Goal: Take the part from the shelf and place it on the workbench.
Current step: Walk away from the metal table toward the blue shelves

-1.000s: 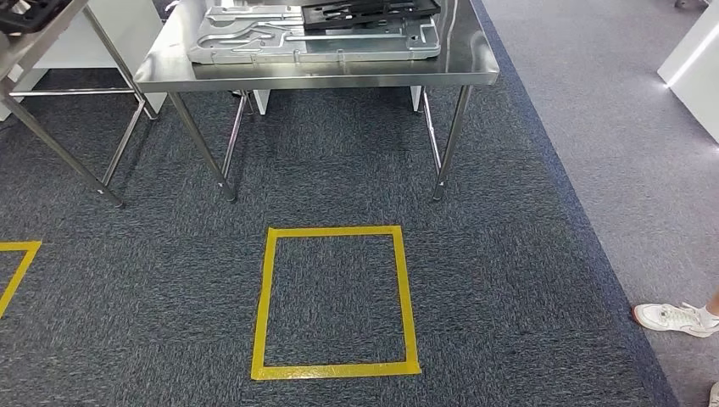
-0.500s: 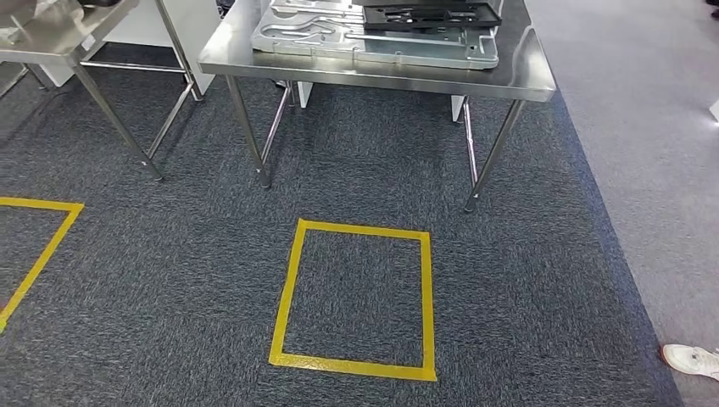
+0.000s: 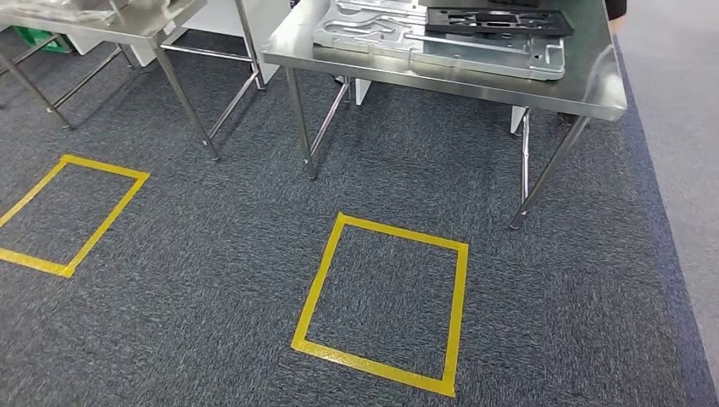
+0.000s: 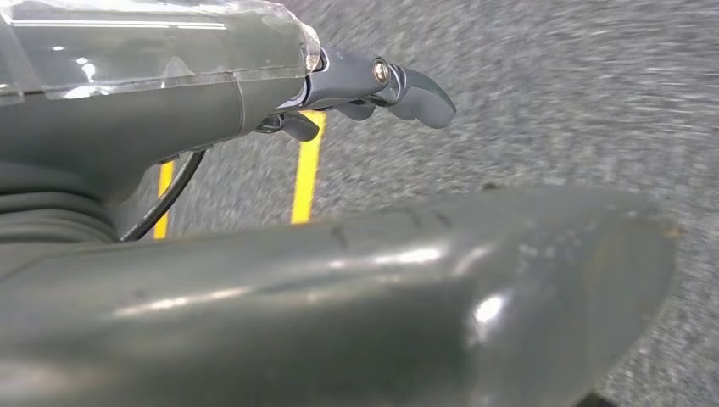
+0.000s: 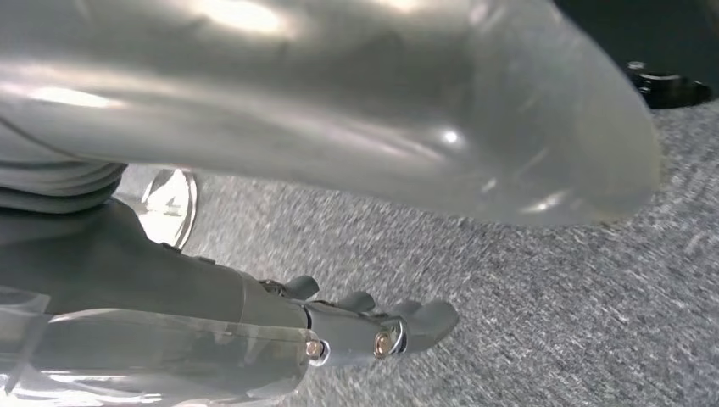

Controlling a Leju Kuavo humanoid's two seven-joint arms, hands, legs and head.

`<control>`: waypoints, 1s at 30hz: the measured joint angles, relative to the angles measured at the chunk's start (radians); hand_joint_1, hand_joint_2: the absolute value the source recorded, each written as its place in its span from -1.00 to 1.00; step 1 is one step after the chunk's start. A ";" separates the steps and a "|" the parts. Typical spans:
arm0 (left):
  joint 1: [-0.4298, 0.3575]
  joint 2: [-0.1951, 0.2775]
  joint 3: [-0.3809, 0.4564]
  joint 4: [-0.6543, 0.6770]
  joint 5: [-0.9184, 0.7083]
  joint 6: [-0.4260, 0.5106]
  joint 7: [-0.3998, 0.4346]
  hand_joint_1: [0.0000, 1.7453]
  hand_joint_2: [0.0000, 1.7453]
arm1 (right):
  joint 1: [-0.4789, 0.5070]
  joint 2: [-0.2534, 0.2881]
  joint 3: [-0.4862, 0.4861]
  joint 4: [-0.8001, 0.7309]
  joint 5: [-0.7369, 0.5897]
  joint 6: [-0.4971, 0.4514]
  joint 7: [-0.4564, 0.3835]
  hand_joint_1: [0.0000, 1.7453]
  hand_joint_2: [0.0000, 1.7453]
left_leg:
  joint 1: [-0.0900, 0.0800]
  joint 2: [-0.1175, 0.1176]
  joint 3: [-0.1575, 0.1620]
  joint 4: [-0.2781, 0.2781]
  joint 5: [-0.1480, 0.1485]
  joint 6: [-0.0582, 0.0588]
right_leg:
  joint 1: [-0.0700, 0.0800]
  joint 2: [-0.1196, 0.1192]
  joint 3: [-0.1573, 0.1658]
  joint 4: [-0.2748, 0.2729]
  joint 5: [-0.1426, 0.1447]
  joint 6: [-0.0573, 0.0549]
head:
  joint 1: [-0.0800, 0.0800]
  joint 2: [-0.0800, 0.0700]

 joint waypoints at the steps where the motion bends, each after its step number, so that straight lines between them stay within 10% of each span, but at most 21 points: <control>1: 0.003 0.000 0.000 0.000 0.002 -0.001 0.000 -1.00 -1.00 | 0.000 -0.001 0.001 0.000 0.003 0.000 0.001 -1.00 -1.00 | 0.002 0.004 0.017 -0.026 0.020 -0.001 | 0.000 -0.013 0.001 0.000 0.000 0.001 | 0.000 0.000; 5: 0.006 0.000 0.001 0.000 0.004 -0.001 0.000 -1.00 -1.00 | -0.002 -0.003 0.004 0.000 0.007 0.000 0.002 -1.00 -1.00 | -0.004 0.064 0.156 -0.282 0.118 0.016 | 0.005 -0.056 0.010 0.001 -0.005 0.014 | 0.000 0.000; 8: 0.009 0.000 0.001 0.000 0.004 -0.001 0.000 -1.00 -1.00 | -0.009 -0.005 0.006 0.000 0.008 0.000 0.003 -1.00 -1.00 | -0.010 0.051 0.160 -0.304 0.124 0.035 | 0.007 -0.076 0.015 0.000 -0.006 0.032 | 0.000 0.000; 10: 0.011 -0.001 0.002 0.000 0.004 -0.001 0.000 -1.00 -1.00 | -0.012 -0.007 0.007 0.000 0.008 0.000 0.003 -1.00 -1.00 | -0.006 0.033 0.162 -0.314 0.134 0.047 | 0.003 -0.045 0.009 0.023 -0.029 0.043 | 0.000 0.000; 13: 0.007 -0.003 0.002 0.000 0.004 -0.001 0.000 -1.00 -1.00 | -0.007 -0.010 0.007 0.000 0.009 0.000 0.004 -1.00 -1.00 | -0.004 0.002 0.156 -0.318 0.146 0.060 | 0.001 0.032 -0.074 0.203 -0.129 0.046 | 0.000 0.000; 16: 0.008 -0.005 0.002 0.000 0.005 -0.007 0.009 -1.00 -1.00 | -0.001 -0.013 0.007 0.000 0.014 -0.005 0.011 -1.00 -1.00 | -0.005 -0.037 0.152 -0.312 0.147 0.060 | 0.001 0.044 -0.118 0.287 -0.132 0.046 | 0.000 0.000; 19: 0.009 -0.015 0.003 0.000 0.017 -0.009 0.028 -1.00 -1.00 | 0.002 -0.023 0.013 0.001 0.036 -0.011 0.015 -1.00 -1.00 | -0.006 -0.079 0.148 -0.298 0.142 0.053 | -0.004 0.085 -0.034 0.093 -0.028 0.040 | 0.000 0.000; 23: 0.012 -0.033 0.004 0.000 0.014 -0.014 0.045 -1.00 -1.00 | 0.000 -0.033 0.041 0.001 0.082 -0.018 0.002 -1.00 -1.00 | -0.007 -0.118 0.131 -0.291 0.144 0.029 | -0.003 0.097 -0.007 0.020 -0.006 0.026 | 0.000 0.000; 26: 0.017 -0.039 0.004 0.000 0.000 -0.012 0.034 -1.00 -1.00 | 0.002 -0.037 0.064 0.001 0.109 -0.034 -0.038 -1.00 -1.00 | -0.006 -0.068 0.105 -0.238 0.108 0.013 | -0.006 0.061 -0.005 0.009 0.000 0.005 | 0.000 0.000; 30: 0.003 -0.040 0.003 0.000 -0.003 -0.012 -0.029 -1.00 -1.00 | 0.007 -0.037 0.074 0.002 0.090 -0.037 -0.048 -1.00 -1.00 | -0.001 -0.002 -0.005 0.000 -0.001 -0.003 | 0.001 0.000 -0.007 0.008 -0.001 -0.003 | 0.000 0.000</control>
